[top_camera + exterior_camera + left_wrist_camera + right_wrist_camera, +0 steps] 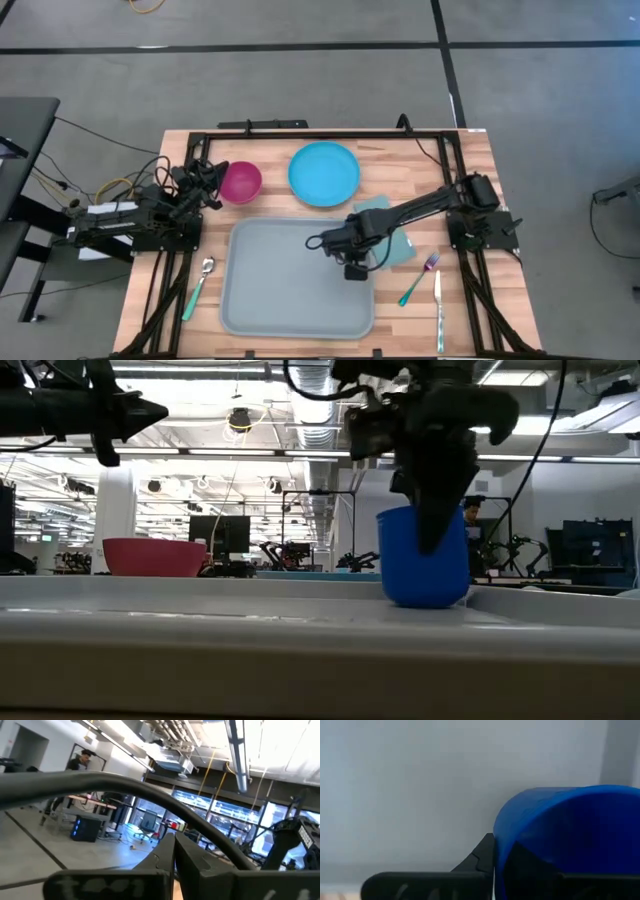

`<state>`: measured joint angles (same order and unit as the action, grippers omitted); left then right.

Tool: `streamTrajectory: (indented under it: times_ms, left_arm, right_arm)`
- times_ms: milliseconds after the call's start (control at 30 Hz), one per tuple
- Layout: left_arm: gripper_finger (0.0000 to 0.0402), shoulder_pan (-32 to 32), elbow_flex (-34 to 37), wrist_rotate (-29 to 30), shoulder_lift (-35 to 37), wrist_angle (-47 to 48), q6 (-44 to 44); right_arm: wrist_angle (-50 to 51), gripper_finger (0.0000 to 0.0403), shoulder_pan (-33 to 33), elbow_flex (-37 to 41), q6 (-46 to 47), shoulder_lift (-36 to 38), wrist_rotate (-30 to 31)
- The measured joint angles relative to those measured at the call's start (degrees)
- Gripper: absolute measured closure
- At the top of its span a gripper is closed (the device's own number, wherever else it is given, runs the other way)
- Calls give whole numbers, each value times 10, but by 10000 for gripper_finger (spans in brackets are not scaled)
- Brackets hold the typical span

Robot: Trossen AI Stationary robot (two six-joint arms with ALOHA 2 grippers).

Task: Set up tray
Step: Put the blue mug on the gray tray, then put the light blue plate to the left of the blue mug on the gray tray

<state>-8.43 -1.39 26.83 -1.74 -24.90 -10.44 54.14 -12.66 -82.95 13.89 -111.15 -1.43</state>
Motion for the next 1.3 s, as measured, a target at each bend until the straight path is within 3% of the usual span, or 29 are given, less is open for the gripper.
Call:
streamTrajectory:
  times_ms: [333, 633, 933, 1100, 1200, 1300]
  left_arm:
    - [401, 0, 0, -10, 0, 6, -16]
    - [401, 0, 0, -8, 0, 6, -15]
    - [401, 0, 0, -7, 0, 12, -14]
    - [401, 0, 0, -8, -2, 12, -14]
    - [401, 0, 0, -9, -1, 13, -14]
    - [401, 0, 0, -10, -1, 13, -14]
  right_arm:
    - [12, 339, 9, -13, 11, 0, 0]
    - [56, 336, 8, -14, 11, 20, -1]
    - [108, 336, 2, -81, 9, 53, 1]
    - [115, 336, 2, -113, -45, 75, 4]
    - [114, 336, 7, -122, -76, 90, 25]
    - [100, 336, 15, -124, -85, 106, 95]
